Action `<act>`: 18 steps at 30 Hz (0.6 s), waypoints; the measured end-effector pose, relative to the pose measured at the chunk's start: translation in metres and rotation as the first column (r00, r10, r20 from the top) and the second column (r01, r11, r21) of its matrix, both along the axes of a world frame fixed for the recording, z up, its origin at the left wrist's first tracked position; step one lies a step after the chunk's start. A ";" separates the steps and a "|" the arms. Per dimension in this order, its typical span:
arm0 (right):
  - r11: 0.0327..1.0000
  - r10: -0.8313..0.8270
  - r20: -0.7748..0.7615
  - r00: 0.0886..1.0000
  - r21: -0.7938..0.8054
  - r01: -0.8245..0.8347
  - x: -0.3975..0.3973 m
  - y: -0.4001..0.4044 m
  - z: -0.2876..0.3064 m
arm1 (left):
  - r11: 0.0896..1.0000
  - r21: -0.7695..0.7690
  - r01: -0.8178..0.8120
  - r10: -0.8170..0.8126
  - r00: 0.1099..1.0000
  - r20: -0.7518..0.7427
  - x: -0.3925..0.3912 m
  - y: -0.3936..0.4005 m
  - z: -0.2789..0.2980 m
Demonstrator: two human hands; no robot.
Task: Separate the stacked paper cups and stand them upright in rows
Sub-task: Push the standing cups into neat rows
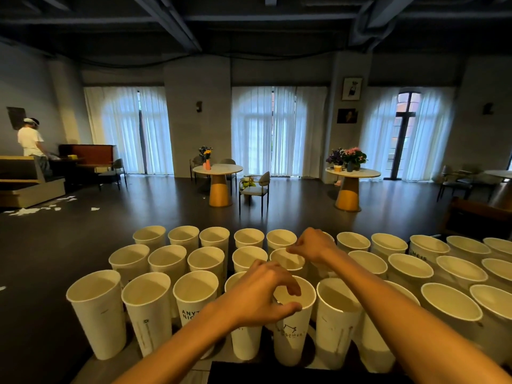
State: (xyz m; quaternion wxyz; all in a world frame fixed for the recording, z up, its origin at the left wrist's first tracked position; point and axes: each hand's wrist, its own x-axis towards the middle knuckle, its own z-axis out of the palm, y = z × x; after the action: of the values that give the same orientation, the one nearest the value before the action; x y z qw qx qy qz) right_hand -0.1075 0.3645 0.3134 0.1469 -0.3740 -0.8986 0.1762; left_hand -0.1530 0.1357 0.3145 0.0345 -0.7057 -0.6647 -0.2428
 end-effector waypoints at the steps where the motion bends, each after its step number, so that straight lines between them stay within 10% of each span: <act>1: 1.000 0.003 -0.020 1.000 -0.008 -0.003 0.003 -0.002 0.002 | 1.000 0.013 -0.003 0.003 1.000 0.006 0.000 -0.001 0.003; 7: 0.997 -0.050 -0.067 0.996 0.051 0.053 0.059 0.003 0.014 | 0.989 0.148 -0.008 -0.010 0.993 0.118 0.017 0.002 0.008; 18: 0.969 -0.142 -0.121 0.983 0.187 0.163 0.103 0.011 0.002 | 0.997 -0.065 -0.028 0.010 0.965 -0.263 0.070 0.045 -0.019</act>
State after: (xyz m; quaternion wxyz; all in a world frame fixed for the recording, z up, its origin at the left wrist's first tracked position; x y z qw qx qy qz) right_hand -0.0043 0.3750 0.3156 0.2439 -0.4157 -0.8711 0.0945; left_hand -0.0830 0.1805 0.2956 0.1007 -0.7259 -0.6690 -0.1240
